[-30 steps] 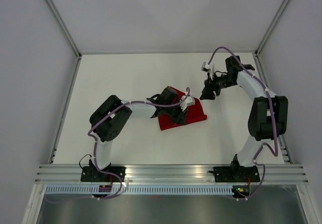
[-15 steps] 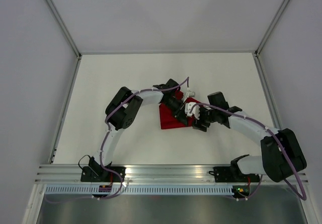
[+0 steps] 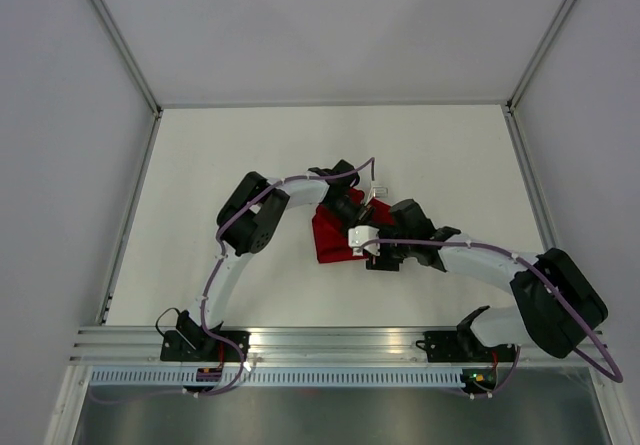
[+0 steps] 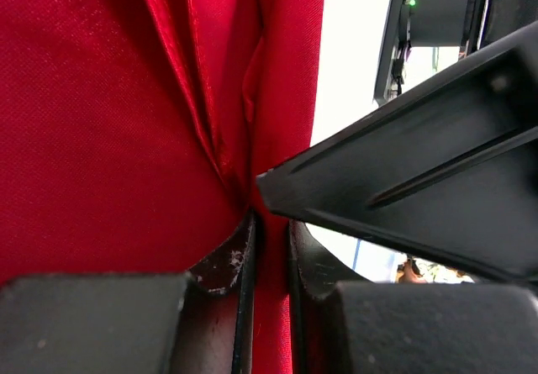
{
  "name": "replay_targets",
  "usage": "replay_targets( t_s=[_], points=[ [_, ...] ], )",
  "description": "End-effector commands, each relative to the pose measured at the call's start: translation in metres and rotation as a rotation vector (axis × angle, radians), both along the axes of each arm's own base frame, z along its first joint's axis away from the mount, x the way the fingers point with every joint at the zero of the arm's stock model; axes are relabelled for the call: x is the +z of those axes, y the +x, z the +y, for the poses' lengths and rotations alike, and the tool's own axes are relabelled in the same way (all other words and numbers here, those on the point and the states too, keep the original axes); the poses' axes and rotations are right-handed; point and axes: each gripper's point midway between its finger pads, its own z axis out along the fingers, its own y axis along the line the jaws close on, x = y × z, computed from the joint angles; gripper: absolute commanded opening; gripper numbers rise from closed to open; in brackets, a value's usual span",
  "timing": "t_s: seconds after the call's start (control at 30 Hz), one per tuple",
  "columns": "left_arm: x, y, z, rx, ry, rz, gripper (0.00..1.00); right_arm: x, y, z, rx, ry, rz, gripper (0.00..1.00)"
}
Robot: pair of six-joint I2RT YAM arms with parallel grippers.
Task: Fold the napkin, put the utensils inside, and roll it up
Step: Roll the napkin at the center of the board.
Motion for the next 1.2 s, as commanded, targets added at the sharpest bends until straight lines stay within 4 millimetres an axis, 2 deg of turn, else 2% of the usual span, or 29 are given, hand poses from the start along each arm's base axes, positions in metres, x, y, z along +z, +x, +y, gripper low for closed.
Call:
replay_targets(
  t_s=[0.0,0.13,0.27,0.33,0.37,0.43,0.57,0.6,0.63,0.7,0.77,0.8,0.87,0.93,1.03,1.07,1.13,1.17],
  points=[
    [-0.052,-0.005,0.022,0.027,0.21,0.006,0.02,-0.007,0.0,0.003,0.022,-0.028,-0.022,0.69],
    [-0.049,-0.005,0.021,0.025,0.202,0.004,0.03,-0.014,-0.004,0.004,0.039,-0.057,0.004,0.61],
    [-0.041,-0.003,0.021,0.022,0.188,-0.021,0.09,-0.024,-0.007,0.001,0.038,-0.095,0.052,0.42],
    [-0.037,-0.001,0.021,0.026,0.19,-0.035,0.16,-0.024,-0.007,0.002,0.04,-0.1,0.063,0.38],
    [-0.032,0.001,0.019,0.028,0.182,-0.049,0.19,-0.026,-0.01,0.001,0.04,-0.108,0.082,0.31],
    [-0.025,0.007,0.017,0.04,0.182,-0.083,0.29,-0.026,-0.011,0.003,0.047,-0.109,0.104,0.25],
    [-0.004,0.023,0.012,0.073,0.159,-0.171,0.4,-0.031,-0.017,0.001,0.067,-0.143,0.16,0.21],
    [0.009,0.027,0.01,0.086,0.145,-0.204,0.41,-0.033,-0.021,-0.001,0.071,-0.155,0.187,0.21],
    [0.012,0.033,0.01,0.099,0.15,-0.239,0.43,-0.032,-0.021,0.003,0.088,-0.144,0.204,0.2],
    [0.03,0.043,0.008,0.129,0.131,-0.287,0.45,-0.033,-0.025,-0.002,0.089,-0.15,0.261,0.2],
    [0.037,0.059,0.012,0.18,0.154,-0.347,0.46,-0.031,-0.027,0.0,0.105,-0.141,0.316,0.19],
    [0.048,0.066,0.013,0.22,0.156,-0.363,0.46,-0.026,-0.02,0.001,0.101,-0.13,0.324,0.19],
    [0.049,0.086,0.024,0.3,0.203,-0.41,0.46,-0.027,-0.028,0.0,0.122,-0.12,0.404,0.19],
    [0.061,0.103,0.033,0.387,0.234,-0.447,0.46,-0.024,-0.027,-0.002,0.118,-0.1,0.473,0.18],
    [0.065,0.127,0.054,0.529,0.275,-0.491,0.47,-0.023,-0.02,-0.004,0.121,-0.082,0.532,0.19],
    [0.072,0.129,0.065,0.571,0.274,-0.494,0.47,-0.022,-0.025,-0.005,0.119,-0.075,0.578,0.19],
    [0.083,0.138,0.071,0.63,0.259,-0.545,0.46,-0.025,-0.019,-0.008,0.126,-0.071,0.617,0.19],
    [0.088,0.132,0.078,0.644,0.257,-0.565,0.46,-0.025,-0.024,-0.011,0.125,-0.079,0.664,0.19]
  ],
)
